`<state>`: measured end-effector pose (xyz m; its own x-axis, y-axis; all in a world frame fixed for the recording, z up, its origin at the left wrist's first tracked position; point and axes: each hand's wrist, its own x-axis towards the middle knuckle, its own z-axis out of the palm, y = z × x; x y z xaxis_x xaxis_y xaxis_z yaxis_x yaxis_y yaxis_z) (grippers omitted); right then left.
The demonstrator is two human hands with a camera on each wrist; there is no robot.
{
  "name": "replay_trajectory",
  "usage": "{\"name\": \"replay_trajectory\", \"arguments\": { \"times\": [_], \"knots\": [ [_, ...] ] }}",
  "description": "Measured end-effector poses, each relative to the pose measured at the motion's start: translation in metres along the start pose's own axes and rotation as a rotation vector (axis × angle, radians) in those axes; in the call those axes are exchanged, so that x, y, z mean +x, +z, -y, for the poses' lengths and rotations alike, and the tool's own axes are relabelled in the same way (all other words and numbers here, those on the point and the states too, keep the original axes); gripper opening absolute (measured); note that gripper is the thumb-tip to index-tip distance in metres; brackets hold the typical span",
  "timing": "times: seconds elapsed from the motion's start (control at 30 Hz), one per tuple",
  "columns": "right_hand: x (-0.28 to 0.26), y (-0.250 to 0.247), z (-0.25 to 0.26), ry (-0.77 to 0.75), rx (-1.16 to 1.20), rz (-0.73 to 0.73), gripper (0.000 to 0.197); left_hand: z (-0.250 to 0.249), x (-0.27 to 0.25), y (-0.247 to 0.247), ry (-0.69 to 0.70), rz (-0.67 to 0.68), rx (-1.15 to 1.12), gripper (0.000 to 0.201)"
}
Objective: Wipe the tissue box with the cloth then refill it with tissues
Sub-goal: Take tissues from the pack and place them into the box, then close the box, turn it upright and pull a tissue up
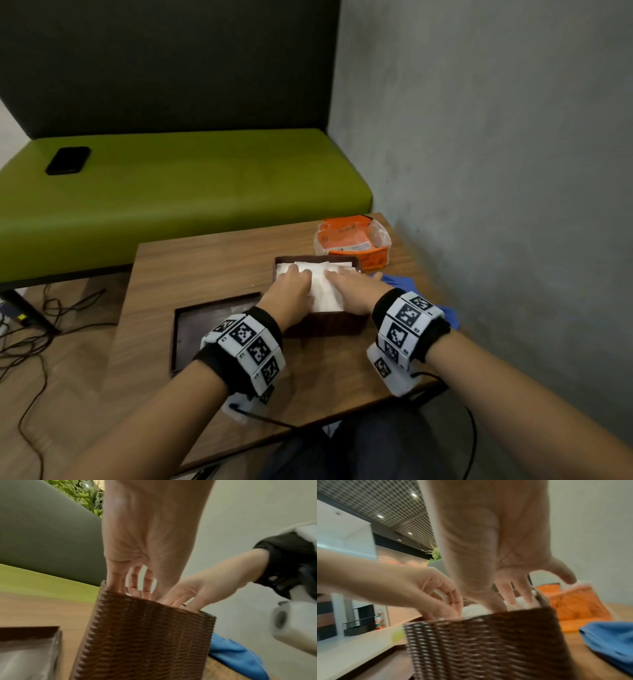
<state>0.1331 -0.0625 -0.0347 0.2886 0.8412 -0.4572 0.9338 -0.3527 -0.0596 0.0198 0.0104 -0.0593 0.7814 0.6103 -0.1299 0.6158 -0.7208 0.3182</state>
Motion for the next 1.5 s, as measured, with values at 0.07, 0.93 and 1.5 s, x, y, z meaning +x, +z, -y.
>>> {"name": "replay_trajectory", "arguments": {
  "times": [0.07,0.93,1.5],
  "knots": [
    [-0.012,0.001,0.015,-0.002,-0.128,-0.281,0.048,0.007,0.001,-0.006,0.048,-0.099,0.005,0.023],
    [-0.052,0.008,0.089,-0.532,0.339,-0.613,0.021,0.103,-0.059,-0.066,-0.038,-0.338,-0.178,0.028],
    [0.019,-0.017,-0.048,0.166,0.95,-0.635,0.022,-0.015,-0.004,-0.021,-0.349,-0.414,-0.773,0.04]
  ]
}}
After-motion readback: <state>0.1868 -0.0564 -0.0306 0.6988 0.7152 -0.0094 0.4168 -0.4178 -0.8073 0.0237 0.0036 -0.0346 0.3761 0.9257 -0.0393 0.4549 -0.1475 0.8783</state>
